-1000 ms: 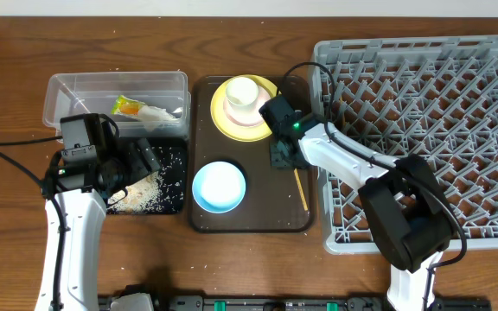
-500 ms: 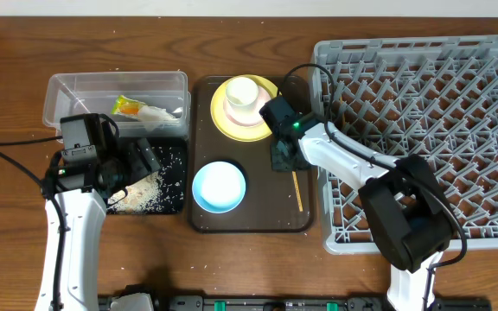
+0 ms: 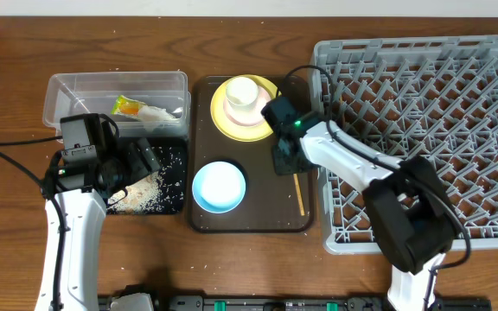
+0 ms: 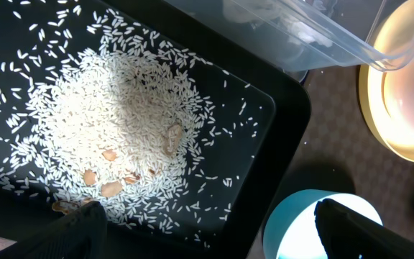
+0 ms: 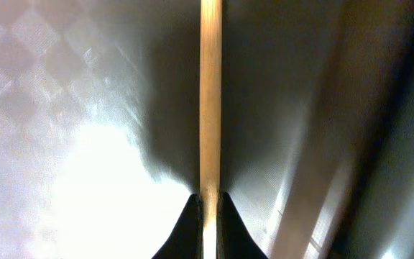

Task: Sort waste into correct bins and load items into the dishwasher rack
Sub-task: 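Carry the second chopstick with right gripper into the rack, then lower the chopstick into the rack slots and open right gripper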

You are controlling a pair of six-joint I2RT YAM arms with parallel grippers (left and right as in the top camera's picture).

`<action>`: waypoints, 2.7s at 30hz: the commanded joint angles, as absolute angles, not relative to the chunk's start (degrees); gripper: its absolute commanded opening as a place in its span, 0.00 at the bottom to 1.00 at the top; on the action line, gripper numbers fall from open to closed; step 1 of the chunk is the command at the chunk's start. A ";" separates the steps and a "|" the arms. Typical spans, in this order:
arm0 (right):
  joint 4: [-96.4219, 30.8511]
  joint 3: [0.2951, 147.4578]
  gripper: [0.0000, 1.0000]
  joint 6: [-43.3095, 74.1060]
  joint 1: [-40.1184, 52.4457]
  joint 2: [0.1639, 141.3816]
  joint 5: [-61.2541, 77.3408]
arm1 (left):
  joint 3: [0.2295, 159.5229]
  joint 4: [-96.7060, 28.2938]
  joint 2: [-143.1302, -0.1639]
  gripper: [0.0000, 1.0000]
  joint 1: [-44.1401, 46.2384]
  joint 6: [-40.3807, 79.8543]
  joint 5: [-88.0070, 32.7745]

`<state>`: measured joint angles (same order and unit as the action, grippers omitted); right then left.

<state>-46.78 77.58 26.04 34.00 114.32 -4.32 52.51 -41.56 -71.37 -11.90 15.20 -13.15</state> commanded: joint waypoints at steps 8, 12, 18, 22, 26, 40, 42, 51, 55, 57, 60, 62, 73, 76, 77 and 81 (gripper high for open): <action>-51.31 82.17 0.01 18.20 28.18 95.66 -5.76 | 53.60 -41.52 -71.48 0.95 -12.10 15.16 -12.78; -54.76 82.17 0.01 14.66 23.83 92.09 -5.80 | 53.60 -41.52 -71.48 0.95 -12.10 15.16 -12.80; -58.48 80.42 0.01 11.46 16.64 92.05 -5.78 | 53.60 -41.52 -71.48 0.95 -12.10 15.16 -12.80; -56.62 78.13 0.01 11.46 13.80 92.27 -5.78 | 53.60 -41.52 -71.48 0.95 -12.10 15.16 -12.80; -52.40 75.46 0.01 10.52 12.23 92.27 -5.74 | 53.60 -41.52 -71.48 0.95 -12.10 15.16 -12.80; -42.87 69.12 0.01 1.50 10.90 92.29 -6.00 | 53.60 -41.52 -71.48 0.95 -12.10 15.16 -12.80; -41.04 67.90 0.01 1.89 10.90 92.29 -5.96 | 53.60 -41.52 -71.48 0.95 -12.10 15.16 -12.80; -34.65 63.00 0.06 1.87 10.46 92.31 -6.02 | 53.60 -41.52 -71.48 0.95 -12.10 15.16 -12.80; -31.70 61.08 0.15 1.87 10.35 92.31 -6.15 | 53.60 -41.52 -71.48 0.95 -12.10 15.16 -12.80; -30.30 60.18 0.16 1.87 10.35 92.31 -6.22 | 53.60 -41.52 -71.48 0.95 -12.10 15.16 -12.80; -29.08 59.37 0.15 1.85 10.04 92.33 -6.28 | 53.60 -41.52 -71.48 0.95 -12.10 15.16 -12.80; -29.04 59.27 0.16 1.87 10.04 92.33 -7.11 | 53.60 -41.52 -71.48 0.95 -12.10 15.16 -12.80; -30.63 63.18 0.17 2.13 10.83 92.01 -7.01 | 53.60 -41.52 -71.48 0.95 -12.10 15.16 -12.80; -30.89 63.37 0.15 2.09 11.40 92.01 -5.45 | 53.60 -41.52 -71.48 0.95 -12.10 15.16 -12.80; -30.89 63.37 0.15 2.09 11.66 92.03 -4.43 | 53.60 -41.52 -71.48 0.95 -12.10 15.16 -12.80; -30.48 63.37 0.13 2.13 11.94 92.03 -2.83 | 53.60 -41.52 -71.48 0.95 -12.10 15.16 -12.80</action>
